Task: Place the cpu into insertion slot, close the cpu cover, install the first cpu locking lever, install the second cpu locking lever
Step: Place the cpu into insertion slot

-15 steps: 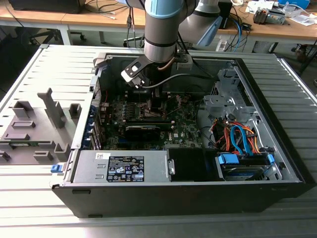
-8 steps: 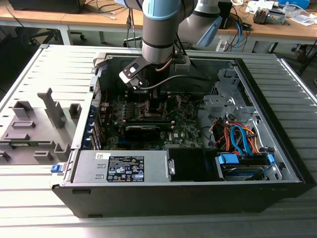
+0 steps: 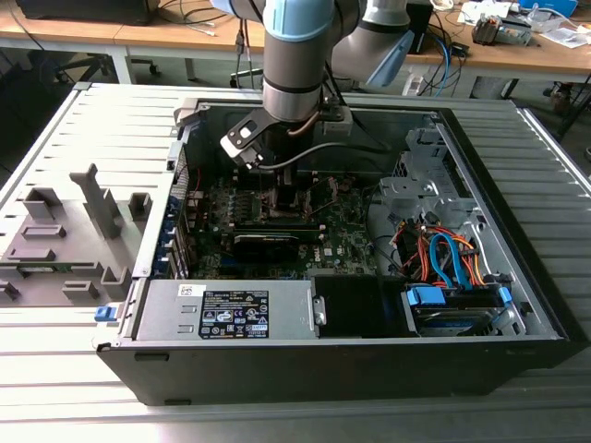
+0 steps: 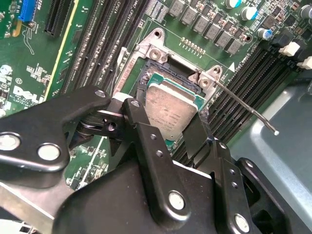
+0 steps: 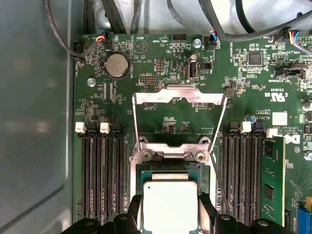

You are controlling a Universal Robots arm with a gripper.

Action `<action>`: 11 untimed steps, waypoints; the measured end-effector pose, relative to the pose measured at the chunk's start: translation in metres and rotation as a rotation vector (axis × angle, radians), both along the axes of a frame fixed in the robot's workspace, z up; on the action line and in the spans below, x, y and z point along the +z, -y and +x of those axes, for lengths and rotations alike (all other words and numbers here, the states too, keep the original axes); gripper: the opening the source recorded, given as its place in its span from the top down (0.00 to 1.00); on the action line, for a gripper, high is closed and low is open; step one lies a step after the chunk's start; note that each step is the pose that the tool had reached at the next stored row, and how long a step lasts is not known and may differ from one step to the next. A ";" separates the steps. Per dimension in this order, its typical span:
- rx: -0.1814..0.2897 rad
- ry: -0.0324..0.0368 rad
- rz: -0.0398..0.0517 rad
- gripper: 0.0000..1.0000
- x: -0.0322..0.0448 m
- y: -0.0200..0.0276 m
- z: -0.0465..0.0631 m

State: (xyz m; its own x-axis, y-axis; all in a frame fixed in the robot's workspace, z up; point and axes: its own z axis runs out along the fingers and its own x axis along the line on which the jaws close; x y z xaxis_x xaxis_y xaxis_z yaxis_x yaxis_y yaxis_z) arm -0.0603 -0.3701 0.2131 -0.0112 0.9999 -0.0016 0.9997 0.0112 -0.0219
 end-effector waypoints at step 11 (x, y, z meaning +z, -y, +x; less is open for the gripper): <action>0.000 -0.0001 0.0000 0.46 -0.0046 0.0000 0.000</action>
State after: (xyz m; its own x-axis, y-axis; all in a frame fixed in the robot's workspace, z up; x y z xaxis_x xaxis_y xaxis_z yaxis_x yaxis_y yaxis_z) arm -0.0605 -0.3701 0.2084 -0.0112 0.9999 -0.0015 0.9997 0.0112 -0.0219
